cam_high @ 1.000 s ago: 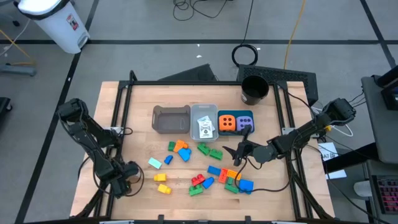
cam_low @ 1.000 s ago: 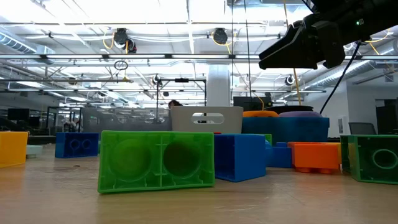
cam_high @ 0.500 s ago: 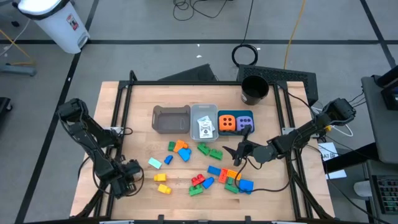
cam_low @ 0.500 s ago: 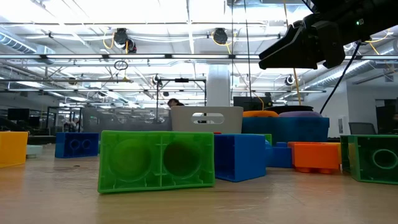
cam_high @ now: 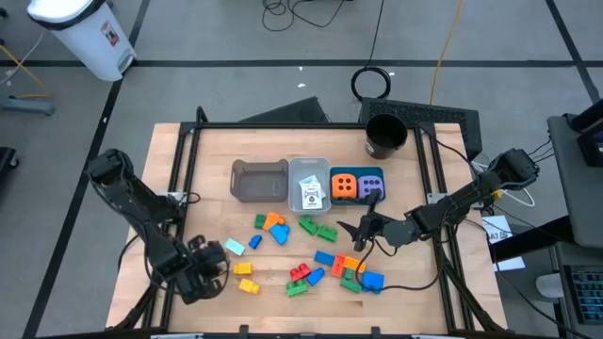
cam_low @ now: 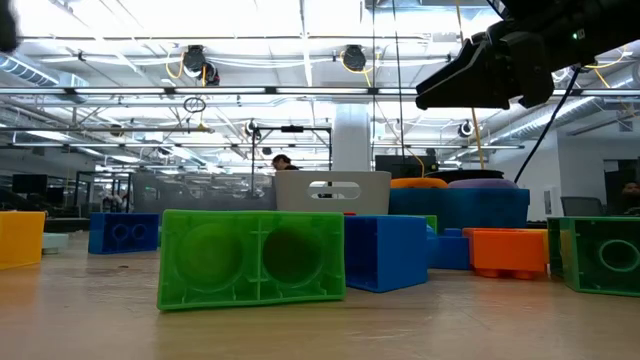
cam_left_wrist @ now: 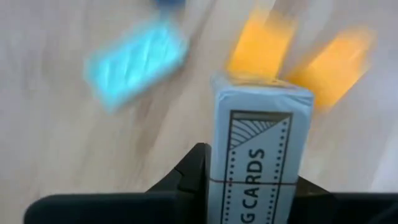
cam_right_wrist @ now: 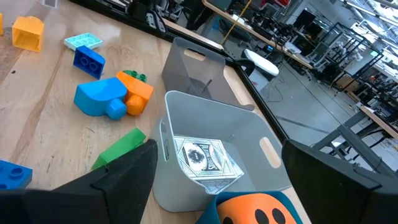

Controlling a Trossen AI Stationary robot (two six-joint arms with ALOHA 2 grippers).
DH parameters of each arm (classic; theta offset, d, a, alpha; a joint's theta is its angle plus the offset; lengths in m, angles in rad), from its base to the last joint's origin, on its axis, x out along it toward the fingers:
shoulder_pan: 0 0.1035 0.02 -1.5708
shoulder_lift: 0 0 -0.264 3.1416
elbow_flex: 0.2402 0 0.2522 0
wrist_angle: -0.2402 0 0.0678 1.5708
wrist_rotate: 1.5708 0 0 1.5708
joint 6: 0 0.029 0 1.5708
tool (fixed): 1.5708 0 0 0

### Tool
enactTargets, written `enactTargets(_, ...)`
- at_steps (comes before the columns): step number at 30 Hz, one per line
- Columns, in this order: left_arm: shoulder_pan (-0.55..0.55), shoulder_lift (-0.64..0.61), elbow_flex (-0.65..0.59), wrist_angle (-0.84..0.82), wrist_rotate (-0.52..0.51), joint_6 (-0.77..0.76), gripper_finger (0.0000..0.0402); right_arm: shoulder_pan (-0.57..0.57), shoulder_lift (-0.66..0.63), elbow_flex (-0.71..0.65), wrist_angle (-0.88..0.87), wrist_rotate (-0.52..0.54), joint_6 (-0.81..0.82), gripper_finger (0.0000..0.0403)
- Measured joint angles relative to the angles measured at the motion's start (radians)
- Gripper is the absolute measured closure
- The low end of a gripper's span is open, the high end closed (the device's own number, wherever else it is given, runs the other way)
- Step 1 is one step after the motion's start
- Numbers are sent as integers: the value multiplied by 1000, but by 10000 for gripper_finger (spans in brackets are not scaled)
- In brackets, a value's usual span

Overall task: Pick & Place Toys
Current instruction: Put the brown playing card box into the gray bin

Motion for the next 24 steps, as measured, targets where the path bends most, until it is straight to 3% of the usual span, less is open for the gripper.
enactTargets(5,84,0,85,34,-263,182,329,0,0,0,0,0,10,71)
enactTargets(8,151,0,94,165,-400,337,329,0,0,0,0,-1,30,71)
enactTargets(10,201,0,91,284,-437,463,329,0,0,0,0,-15,31,71)
enactTargets(16,365,57,88,667,-430,818,329,0,0,0,25,-108,55,71)
enactTargets(21,464,167,87,979,-301,1106,329,0,0,0,85,-188,58,71)
enactTargets(24,506,225,87,1141,-281,1238,329,-1,0,0,115,-232,73,71)
